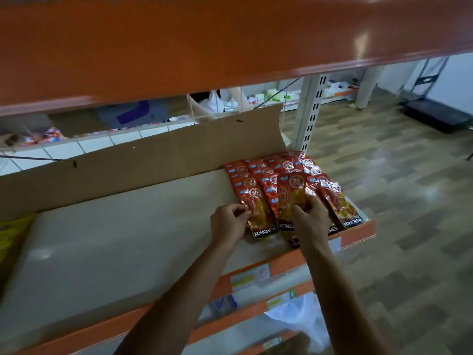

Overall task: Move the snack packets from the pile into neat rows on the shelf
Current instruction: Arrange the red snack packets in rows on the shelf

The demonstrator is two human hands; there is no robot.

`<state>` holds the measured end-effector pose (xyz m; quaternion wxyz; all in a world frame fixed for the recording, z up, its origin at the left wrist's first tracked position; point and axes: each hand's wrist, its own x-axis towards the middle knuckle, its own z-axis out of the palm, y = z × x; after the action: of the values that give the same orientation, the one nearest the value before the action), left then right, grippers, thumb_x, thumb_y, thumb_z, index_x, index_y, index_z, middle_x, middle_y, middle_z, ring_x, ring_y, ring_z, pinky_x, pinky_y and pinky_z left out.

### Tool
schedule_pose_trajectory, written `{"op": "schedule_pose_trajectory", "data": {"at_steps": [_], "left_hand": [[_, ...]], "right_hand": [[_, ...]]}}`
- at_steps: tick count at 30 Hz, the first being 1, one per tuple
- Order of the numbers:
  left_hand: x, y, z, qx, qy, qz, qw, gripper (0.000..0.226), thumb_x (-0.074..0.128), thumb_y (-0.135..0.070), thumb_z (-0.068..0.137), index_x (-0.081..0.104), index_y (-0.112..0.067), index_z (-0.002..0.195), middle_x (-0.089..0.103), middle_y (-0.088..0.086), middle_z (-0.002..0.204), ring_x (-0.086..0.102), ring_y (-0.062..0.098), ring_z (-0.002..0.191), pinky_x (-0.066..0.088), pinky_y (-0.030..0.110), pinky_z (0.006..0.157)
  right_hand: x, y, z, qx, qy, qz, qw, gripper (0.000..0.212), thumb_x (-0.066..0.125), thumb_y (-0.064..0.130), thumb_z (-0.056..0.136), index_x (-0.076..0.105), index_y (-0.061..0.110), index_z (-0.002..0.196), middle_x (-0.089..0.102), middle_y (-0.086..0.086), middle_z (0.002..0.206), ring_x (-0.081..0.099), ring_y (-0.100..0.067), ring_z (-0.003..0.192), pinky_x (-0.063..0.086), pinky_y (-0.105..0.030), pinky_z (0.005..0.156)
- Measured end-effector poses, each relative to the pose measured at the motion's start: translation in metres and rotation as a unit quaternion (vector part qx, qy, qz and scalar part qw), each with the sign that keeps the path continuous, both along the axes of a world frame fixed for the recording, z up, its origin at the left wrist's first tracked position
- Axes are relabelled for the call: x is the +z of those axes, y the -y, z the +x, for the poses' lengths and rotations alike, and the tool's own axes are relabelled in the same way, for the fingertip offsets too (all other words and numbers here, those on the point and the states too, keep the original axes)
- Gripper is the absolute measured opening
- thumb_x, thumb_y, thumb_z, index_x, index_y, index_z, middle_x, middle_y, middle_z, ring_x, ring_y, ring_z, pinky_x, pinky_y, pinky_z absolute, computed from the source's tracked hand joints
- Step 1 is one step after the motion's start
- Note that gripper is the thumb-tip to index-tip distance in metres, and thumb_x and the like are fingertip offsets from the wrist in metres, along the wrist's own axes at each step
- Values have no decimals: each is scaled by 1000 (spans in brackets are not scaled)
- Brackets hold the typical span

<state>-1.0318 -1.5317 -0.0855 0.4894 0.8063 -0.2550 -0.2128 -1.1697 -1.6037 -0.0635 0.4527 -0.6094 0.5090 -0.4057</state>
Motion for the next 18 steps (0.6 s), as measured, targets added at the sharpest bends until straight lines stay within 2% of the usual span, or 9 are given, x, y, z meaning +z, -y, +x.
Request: {"op": "schedule_pose_trajectory", "data": {"at_steps": [2,6,9,12,14,16,18], "left_hand": [[3,1,-4,3,26,17,1000,20,74,-23,82,74,-13,99,72,0,95,67,14,89,53,28,85],[3,5,-8,18,30,20,999,15,76,-23,80,73,-14,92,73,1,88,70,16,81,57,37,80],[2,6,-9,23,46,32,998,16,77,-25,79,71,-14,90,72,-1,86,69,14,77,58,36,78],[5,4,-13,42,115,45,991,21,75,-30,80,65,-16,92,68,-2,91,63,12,82,53,31,76],[8,2,-16,46,160,19,986,19,68,-33,87,64,-17,97,66,-3,94,60,10,84,48,23,71],[14,1,-21,14,145,-19,989,22,59,-35,93,65,-16,102,66,-6,96,60,6,84,44,14,67],[18,1,-26,-18,73,-49,996,30,59,-40,92,65,-17,109,68,-5,99,64,6,88,52,17,70]], "right_hand": [[-1,4,-1,14,3,1,1000,11,53,0,81,59,10,81,62,-15,77,56,-28,67,46,-37,59],[0,6,-3,42,4,-5,999,11,55,0,86,61,8,91,59,-3,77,53,-14,67,39,-24,56],[0,6,-3,63,-1,-9,998,14,56,1,87,59,10,97,55,6,75,50,-6,64,36,-16,54],[1,4,-4,81,9,-13,997,13,56,0,87,59,11,94,55,5,74,52,-11,65,40,-23,56],[2,2,-4,95,9,-14,995,15,56,-1,87,58,12,94,59,-1,78,55,-13,67,42,-21,55],[1,2,-2,116,2,-12,993,18,56,1,87,60,9,102,64,-5,85,59,-14,71,46,-18,55],[-1,0,1,146,-1,-7,989,24,56,4,87,60,10,110,65,-6,90,64,-18,79,55,-31,63]]}}
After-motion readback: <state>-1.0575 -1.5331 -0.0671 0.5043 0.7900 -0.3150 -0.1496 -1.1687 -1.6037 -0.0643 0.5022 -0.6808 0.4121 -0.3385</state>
